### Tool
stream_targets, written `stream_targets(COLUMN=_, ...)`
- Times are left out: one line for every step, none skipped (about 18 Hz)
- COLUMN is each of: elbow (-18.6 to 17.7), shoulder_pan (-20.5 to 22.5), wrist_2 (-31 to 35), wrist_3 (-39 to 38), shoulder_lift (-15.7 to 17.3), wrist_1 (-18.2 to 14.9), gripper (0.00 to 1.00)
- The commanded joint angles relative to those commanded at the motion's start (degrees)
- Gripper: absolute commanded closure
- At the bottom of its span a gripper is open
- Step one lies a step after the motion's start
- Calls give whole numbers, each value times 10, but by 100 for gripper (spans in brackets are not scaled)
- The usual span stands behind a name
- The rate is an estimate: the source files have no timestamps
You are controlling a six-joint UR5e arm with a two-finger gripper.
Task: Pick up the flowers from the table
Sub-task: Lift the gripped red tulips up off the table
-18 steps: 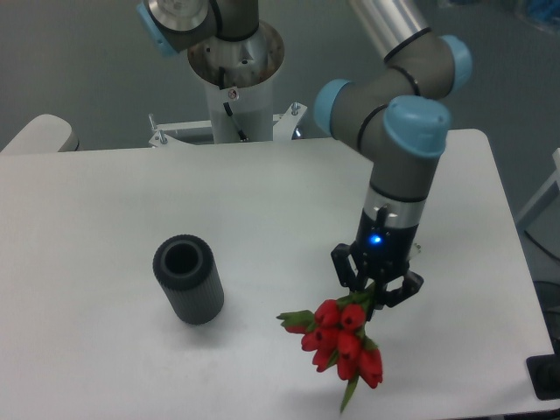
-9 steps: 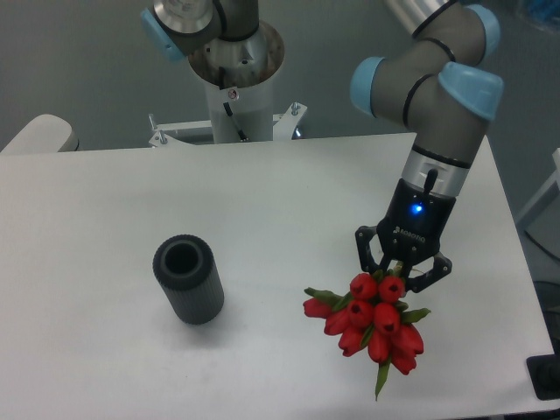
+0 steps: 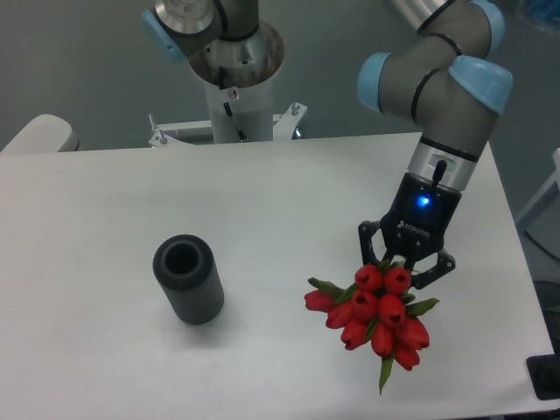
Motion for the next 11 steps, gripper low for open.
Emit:
stream_targets(elbow=1, shoulder_pan=-1, wrist_2=0, wrist_3=0, shoulder_lift=0, wrist_1=0, gripper=75)
stream_targets(elbow=1, shoulder_pan=-2, wrist_2=0, wrist_3=-1, shoulder_lift=0, wrist_1=0, gripper=75)
stream_targets(elbow=1, shoulder_pan=-4, wrist_2=0, wrist_3=-6, shoulder_lift=0, wrist_1=0, gripper=75)
stream_targets(elbow=0, shoulder_pan=-4, wrist_2=2, wrist_3=-12, shoulder_lift=1, wrist_1=0, gripper=75)
stream_targets(elbow=-1, shoulder_pan=-2, wrist_2=3, wrist_3=-13, shoulder_lift=3, wrist_1=1, gripper=75)
stream_targets(elbow=-1, shoulder_pan=-1, wrist_2=2, wrist_3=-13, shoulder_lift=4, wrist_1=0, gripper=75)
stream_targets(elbow=-1, shoulder_pan=-1, wrist_2=2, wrist_3=-13, shoulder_lift=4, wrist_1=0, gripper=75)
stream_targets(elbow=-1, shoulder_pan=-1, wrist_2=2, wrist_3=-14, shoulder_lift=4, wrist_1=0, gripper=75)
stream_targets(elbow=0, shoulder_pan=-1, wrist_2=1, wrist_3=-14, shoulder_lift=5, wrist_1=0, gripper=75)
stream_targets(elbow=-1, shoulder_pan=-1, wrist_2=2, wrist_3=-14, shoulder_lift=6, wrist_1=0, gripper=75)
stream_targets(elbow=-1, shoulder_pan=0, wrist_2=2, wrist_3=-14, shoulder_lift=7, wrist_1=0, gripper=75)
